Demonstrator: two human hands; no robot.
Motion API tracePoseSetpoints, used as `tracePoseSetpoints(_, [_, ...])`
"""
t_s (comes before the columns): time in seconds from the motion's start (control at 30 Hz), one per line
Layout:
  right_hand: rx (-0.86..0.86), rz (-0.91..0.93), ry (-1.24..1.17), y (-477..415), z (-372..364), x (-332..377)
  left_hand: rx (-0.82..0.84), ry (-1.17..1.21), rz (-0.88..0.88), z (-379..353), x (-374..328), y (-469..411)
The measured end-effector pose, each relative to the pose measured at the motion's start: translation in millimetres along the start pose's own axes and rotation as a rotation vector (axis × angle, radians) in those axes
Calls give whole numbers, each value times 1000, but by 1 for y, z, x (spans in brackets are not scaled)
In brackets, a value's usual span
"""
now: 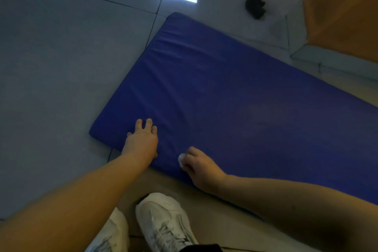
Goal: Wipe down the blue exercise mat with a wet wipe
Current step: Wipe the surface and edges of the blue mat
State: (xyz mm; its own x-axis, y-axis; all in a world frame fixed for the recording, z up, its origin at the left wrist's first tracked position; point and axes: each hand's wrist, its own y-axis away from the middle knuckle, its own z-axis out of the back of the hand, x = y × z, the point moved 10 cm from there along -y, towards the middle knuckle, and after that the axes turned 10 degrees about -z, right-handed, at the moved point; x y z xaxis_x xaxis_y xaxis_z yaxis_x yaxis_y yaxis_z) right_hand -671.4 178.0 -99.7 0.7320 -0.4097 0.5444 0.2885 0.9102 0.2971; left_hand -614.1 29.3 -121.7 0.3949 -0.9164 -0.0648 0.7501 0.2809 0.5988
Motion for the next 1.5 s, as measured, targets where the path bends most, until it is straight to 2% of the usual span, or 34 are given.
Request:
tracePoseSetpoints(0.07, [1, 41, 16, -8, 8, -8, -1, 1, -2, 0, 0, -1])
tracePoseSetpoints(0.1, [-53, 12, 6, -16, 18, -23, -3, 4, -2, 0, -1, -1])
tracePoseSetpoints(0.17, [-278, -117, -9, -37, 56, -67, -10, 7, 0, 1, 0, -1])
tracePoseSetpoints(0.23, [-462, -343, -49, -44, 98, -120, -8, 2, -1, 1, 0, -1])
tracePoseSetpoints(0.3, [-485, -524, -58, -40, 110, -149, -7, 1, -1, 1, 0, -1])
tracePoseSetpoints(0.37, [-449, -553, -55, -33, 100, -145, -12, 10, 0, 1, 0, -1])
tracePoseSetpoints(0.47, [-376, -400, -109, -8, 62, -97, -21, 6, -4, 0, 1, -1])
tracePoseSetpoints(0.57, [-170, -204, -91, 32, 14, -47, -39, 0, -7, 1, 1, -1])
tracePoseSetpoints(0.73, [-3, -41, -16, 39, -8, -21, -38, -6, -7, 1, 1, 0])
tracePoseSetpoints(0.8, [-10, 2, -16, 15, -7, -14, -39, -5, -9, 2, 1, 0])
tracePoseSetpoints(1.03, [-249, -23, -27, -121, 20, 29, -39, 0, -7, 6, 1, 5])
tracePoseSetpoints(1.17, [-174, 48, -14, -123, 18, 30, -60, 19, -19, 6, 2, 7])
tracePoseSetpoints(1.37, [152, 232, 68, -24, -11, 11, -89, 2, -27, 6, 2, 10])
tracePoseSetpoints(1.5, [257, 312, 122, -13, -19, 10, -102, 28, -43, 5, 7, 13])
